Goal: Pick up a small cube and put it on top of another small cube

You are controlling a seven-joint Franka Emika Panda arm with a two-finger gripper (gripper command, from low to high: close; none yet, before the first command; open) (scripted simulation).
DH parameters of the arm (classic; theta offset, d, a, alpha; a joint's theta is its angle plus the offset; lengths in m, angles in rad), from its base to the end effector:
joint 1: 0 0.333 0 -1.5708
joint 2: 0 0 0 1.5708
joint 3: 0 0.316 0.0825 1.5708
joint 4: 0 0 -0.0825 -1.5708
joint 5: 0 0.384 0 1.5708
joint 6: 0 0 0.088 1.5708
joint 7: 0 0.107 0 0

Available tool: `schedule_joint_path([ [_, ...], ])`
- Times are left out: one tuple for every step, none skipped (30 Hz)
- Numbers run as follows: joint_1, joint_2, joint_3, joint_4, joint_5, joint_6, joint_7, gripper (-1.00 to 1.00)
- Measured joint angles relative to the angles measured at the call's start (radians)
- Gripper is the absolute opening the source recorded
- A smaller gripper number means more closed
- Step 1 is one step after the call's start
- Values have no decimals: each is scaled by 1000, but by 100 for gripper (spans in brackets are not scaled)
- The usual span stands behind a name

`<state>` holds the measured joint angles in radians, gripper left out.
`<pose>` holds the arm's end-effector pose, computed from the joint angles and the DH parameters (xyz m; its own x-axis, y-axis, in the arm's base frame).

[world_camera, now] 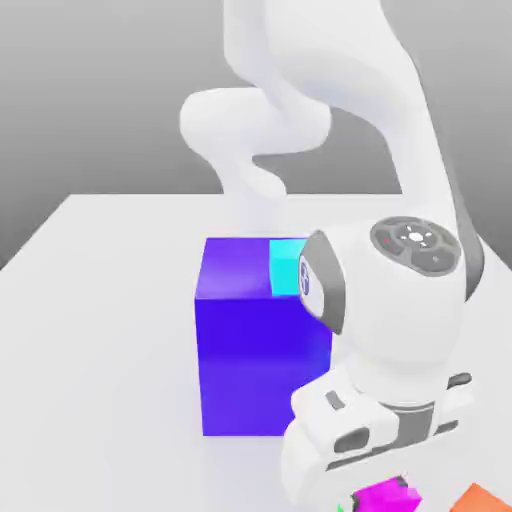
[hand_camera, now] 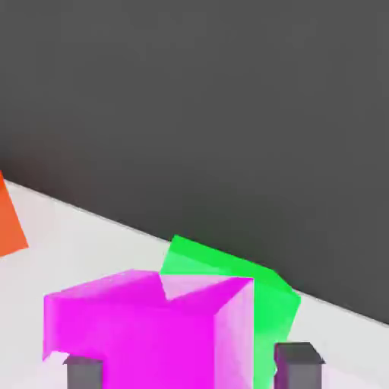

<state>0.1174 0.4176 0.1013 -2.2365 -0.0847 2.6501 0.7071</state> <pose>0.5304 0.1218 0.1816 0.9121 -0.4099 -0.0011 -0.4099 -0.9121 -0.0005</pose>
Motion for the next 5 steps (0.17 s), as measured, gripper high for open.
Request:
schedule_joint_path([
  [0,0,0,0,0,0,0,100],
  [0,8,-4,0,0,8,5,100],
  [-3,-7,-3,-2,3,-4,4,100],
  [-6,-32,0,-3,8,-27,1,100],
  [-8,-62,3,-5,15,-56,-3,100],
])
